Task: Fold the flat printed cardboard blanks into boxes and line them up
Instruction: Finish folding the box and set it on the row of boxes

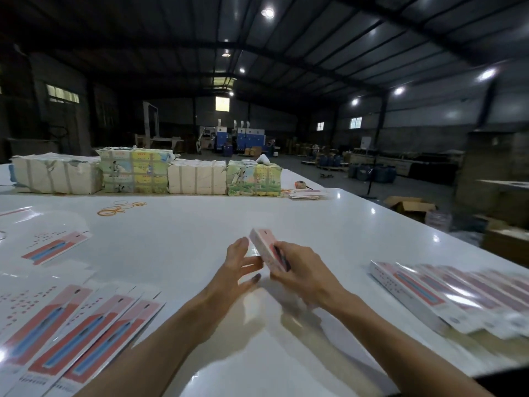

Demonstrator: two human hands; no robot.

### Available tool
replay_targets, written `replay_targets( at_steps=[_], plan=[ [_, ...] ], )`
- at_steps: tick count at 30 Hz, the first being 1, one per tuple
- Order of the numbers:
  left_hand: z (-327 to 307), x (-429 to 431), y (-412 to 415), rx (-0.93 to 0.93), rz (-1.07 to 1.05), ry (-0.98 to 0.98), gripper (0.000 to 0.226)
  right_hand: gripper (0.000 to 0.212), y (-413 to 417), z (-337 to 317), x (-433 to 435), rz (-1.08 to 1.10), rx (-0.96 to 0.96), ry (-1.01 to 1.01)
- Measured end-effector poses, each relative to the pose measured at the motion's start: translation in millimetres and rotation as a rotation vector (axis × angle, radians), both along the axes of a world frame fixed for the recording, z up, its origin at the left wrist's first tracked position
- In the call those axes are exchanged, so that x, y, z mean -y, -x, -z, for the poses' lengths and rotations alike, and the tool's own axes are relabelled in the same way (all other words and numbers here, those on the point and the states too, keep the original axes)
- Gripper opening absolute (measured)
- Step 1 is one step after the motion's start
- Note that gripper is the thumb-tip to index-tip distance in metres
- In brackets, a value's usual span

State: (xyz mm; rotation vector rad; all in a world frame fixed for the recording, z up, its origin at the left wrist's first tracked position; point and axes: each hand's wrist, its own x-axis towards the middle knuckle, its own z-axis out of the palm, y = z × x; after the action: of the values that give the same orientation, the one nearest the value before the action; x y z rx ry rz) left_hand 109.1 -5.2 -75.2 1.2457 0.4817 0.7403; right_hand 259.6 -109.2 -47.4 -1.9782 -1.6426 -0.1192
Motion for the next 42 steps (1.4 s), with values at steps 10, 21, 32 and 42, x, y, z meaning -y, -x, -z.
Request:
replay_targets(
  at_steps=[10,21,32,42],
  plan=[
    [11.3,-7.1,2.1,-0.059,0.144,-0.243,0.025,0.041,-93.0,28.5,104.6,0.483,0.346,0.231],
    [10.5,-2.2,10.0,-0.171,0.187,-0.349,0.024,0.040,-109.6,25.5,139.9,0.576,0.412,0.238],
    [0.6,9.0,15.8,-0.242,0.135,-0.468,0.028,0.019,-4.0,-10.0,-24.3,0.164,0.377,-0.060],
    [-45.9,-6.9,38.3,-0.623,-0.185,-0.711,0.031,0.017,-9.4,40.4,-60.0,0.026,0.136,-0.061]
  ],
)
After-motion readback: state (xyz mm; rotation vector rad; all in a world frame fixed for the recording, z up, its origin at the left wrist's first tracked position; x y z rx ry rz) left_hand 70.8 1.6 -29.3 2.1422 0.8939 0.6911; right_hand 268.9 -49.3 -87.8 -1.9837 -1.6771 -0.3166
